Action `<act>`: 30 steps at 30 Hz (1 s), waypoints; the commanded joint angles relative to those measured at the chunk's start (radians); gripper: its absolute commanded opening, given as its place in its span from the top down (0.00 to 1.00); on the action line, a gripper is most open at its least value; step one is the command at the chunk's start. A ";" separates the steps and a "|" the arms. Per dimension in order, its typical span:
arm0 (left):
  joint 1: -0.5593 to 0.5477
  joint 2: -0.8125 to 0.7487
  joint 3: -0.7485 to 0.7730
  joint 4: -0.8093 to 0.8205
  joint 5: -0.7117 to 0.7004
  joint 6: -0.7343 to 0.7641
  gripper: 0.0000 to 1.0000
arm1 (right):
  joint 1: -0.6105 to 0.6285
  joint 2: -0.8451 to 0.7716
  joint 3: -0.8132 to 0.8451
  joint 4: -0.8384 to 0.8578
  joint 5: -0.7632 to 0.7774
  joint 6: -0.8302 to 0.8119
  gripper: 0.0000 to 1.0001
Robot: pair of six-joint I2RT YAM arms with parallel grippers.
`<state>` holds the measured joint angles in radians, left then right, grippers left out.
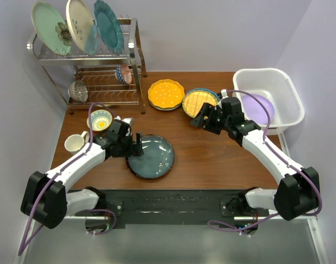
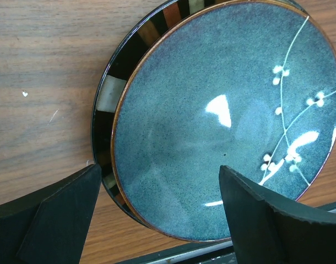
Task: Place the plates into the plastic bin on the countertop
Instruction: Pick up the plate at the center of the board.
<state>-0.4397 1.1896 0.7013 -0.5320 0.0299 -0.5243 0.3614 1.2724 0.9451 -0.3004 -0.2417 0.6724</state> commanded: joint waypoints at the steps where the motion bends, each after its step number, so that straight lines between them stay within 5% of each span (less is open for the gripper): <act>1: -0.004 0.007 0.014 0.023 0.004 -0.017 0.07 | 0.019 0.012 -0.028 0.052 -0.001 0.000 0.22; 30: -0.004 0.050 -0.034 0.083 0.051 -0.031 0.07 | 0.163 0.216 -0.144 0.227 -0.151 0.042 0.25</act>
<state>-0.4397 1.2316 0.6769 -0.4858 0.0559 -0.5396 0.5129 1.4708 0.8165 -0.1486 -0.3374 0.6983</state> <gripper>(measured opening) 0.924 0.760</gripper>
